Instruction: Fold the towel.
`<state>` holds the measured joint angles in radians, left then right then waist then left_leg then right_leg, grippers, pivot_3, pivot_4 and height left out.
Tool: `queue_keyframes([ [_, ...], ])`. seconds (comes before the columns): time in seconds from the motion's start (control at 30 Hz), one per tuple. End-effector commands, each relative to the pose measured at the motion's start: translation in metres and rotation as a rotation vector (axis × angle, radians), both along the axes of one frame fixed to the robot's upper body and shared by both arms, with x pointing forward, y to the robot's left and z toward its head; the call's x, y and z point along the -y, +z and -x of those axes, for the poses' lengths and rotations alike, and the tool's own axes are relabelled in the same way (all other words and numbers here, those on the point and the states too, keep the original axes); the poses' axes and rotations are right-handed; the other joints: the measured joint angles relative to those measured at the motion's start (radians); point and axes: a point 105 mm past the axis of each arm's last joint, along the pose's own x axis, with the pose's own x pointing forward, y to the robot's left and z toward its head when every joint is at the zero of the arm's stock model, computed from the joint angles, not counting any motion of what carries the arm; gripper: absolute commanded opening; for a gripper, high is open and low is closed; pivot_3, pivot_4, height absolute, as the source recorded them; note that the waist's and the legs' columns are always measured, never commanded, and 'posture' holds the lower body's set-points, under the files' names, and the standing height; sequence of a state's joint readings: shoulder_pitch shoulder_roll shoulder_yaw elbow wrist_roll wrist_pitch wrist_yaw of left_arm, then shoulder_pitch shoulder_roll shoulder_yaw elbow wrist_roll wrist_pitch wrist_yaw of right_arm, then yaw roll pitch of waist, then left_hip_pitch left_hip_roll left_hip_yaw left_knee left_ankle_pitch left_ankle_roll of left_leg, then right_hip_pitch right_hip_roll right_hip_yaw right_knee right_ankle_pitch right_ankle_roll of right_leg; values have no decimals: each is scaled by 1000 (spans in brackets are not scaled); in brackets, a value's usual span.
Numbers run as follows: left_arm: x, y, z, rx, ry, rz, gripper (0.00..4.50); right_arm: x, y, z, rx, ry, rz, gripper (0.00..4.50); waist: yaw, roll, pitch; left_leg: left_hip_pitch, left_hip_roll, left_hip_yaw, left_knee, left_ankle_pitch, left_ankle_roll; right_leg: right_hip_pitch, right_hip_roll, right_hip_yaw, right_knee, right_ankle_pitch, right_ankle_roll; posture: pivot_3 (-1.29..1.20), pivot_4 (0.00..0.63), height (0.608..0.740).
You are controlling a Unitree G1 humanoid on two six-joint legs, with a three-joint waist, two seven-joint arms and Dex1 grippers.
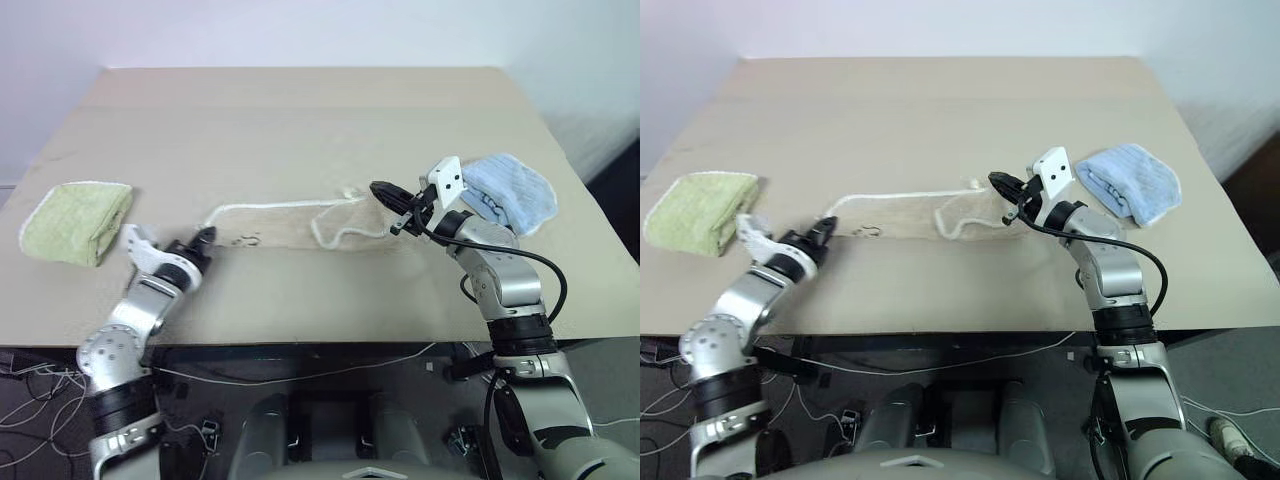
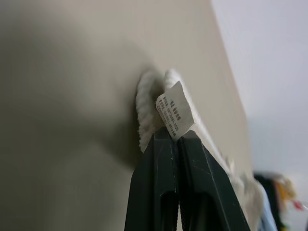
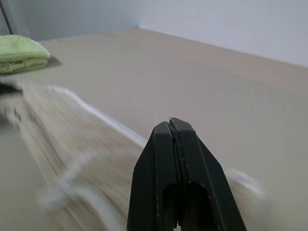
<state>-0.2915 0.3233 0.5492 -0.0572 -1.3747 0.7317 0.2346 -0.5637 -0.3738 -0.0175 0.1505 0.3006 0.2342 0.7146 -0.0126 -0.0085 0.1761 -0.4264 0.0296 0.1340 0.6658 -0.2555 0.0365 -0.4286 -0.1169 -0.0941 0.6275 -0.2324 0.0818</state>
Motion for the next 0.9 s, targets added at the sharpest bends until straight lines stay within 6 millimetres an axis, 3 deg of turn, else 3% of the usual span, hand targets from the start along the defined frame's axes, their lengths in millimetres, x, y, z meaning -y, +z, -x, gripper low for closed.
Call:
queue_keyframes([
  [0.03,-33,34,3,118,70,-55,15,3,18,3,61,2,-19,0,-1,0,0,0,0,0,0,0,0,0,0,0,0,0,0,0,150,740],
  [0.17,-40,65,1,211,61,-129,15,4,17,2,59,-5,-19,0,1,-1,0,0,0,0,0,0,-1,0,0,0,-1,0,0,0,150,740],
  [0.27,3,96,-4,330,-113,-285,15,6,16,0,55,-15,-20,0,4,-2,1,-1,-1,0,0,0,-2,0,-1,0,-1,0,0,0,150,740],
  [0.37,60,105,-4,414,-318,-416,15,7,15,-1,53,-24,-21,0,5,-2,1,-1,-2,0,0,-1,-4,0,-2,0,-1,0,0,0,150,740],
  [0.5,127,99,-1,478,-547,-500,15,9,13,-2,50,-38,-23,0,-2,-1,1,-1,-2,1,-1,0,-2,1,-1,0,-2,0,1,0,150,740],
  [0.6,165,78,-4,454,-671,-608,15,11,12,-1,50,-50,-25,0,-4,-1,2,-1,-1,2,-2,1,-3,0,0,0,-2,0,1,0,150,740],
  [0.77,194,43,-11,392,-758,-736,15,14,12,2,52,-67,-29,0,-2,-1,2,0,0,2,-2,2,-3,0,2,0,-3,0,1,0,150,740],
  [0.9,196,25,-16,336,-775,-750,15,17,11,6,54,-78,-32,0,-1,-1,2,-1,0,2,-2,2,-3,0,2,0,-3,0,1,0,150,740],
])
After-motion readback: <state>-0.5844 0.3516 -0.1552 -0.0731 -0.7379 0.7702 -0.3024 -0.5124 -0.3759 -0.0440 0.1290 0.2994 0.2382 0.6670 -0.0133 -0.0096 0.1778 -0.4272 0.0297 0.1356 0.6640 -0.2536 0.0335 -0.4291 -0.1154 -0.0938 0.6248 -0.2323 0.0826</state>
